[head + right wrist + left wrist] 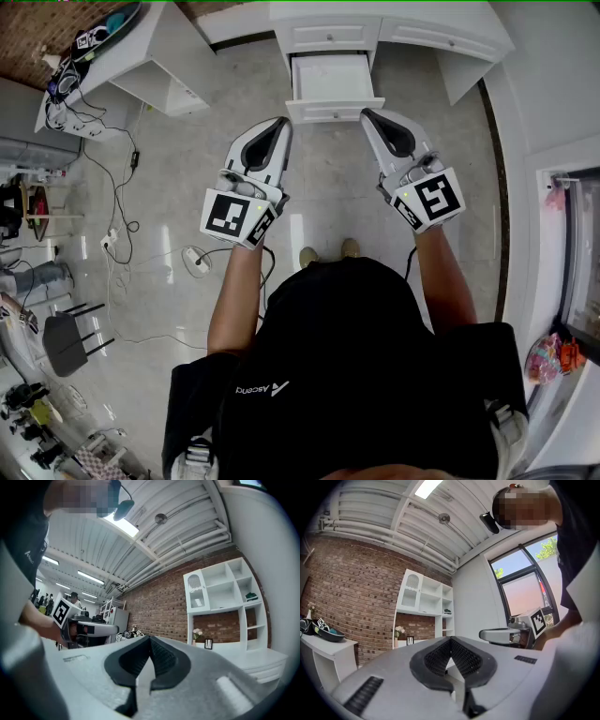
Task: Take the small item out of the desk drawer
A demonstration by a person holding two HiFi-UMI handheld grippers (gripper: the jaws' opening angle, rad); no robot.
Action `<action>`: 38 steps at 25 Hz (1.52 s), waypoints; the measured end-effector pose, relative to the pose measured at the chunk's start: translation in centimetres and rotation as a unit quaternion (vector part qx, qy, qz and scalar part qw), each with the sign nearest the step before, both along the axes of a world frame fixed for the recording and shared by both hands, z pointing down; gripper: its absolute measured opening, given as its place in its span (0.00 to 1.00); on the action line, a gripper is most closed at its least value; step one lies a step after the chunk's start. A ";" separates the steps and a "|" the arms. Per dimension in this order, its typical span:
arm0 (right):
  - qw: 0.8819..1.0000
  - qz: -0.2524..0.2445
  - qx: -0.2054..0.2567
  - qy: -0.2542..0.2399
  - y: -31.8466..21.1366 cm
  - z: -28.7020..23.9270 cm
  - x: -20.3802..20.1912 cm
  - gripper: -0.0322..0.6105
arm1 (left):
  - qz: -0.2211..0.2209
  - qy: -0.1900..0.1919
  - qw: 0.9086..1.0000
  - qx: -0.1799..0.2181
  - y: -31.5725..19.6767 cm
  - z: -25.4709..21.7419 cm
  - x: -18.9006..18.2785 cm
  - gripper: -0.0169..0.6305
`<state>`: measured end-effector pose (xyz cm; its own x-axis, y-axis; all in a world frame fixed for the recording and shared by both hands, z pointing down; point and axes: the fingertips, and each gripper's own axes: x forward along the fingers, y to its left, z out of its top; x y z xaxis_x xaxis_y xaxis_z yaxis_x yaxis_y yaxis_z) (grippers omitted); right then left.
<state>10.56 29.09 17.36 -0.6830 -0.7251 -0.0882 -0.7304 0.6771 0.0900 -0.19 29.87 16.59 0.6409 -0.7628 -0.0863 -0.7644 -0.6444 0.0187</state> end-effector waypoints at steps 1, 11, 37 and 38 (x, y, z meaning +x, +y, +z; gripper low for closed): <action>1.000 -0.003 0.002 -0.002 0.0 -0.1 0.2 0.05 | -0.001 0.000 1.000 0.000 -0.1 0.0 0.2 0.02; 1.000 -0.020 0.015 -0.006 -0.6 0.0 3.0 0.05 | -0.028 -0.005 1.000 0.001 -1.1 0.5 2.1 0.02; 0.999 -0.018 -0.028 0.030 -20.2 5.9 2.3 0.28 | -0.064 -0.006 0.998 -0.008 -20.0 5.0 -1.0 0.02; 0.999 -0.017 -0.033 0.035 -21.8 6.3 1.8 0.28 | -0.062 -0.005 0.998 -0.008 -21.5 5.1 -1.5 0.02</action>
<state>12.35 7.34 23.61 -0.7103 -0.7039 0.0079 -0.7003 0.7077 0.0938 -1.72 8.34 21.71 0.5424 -0.8374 -0.0675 -0.8384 -0.5447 0.0192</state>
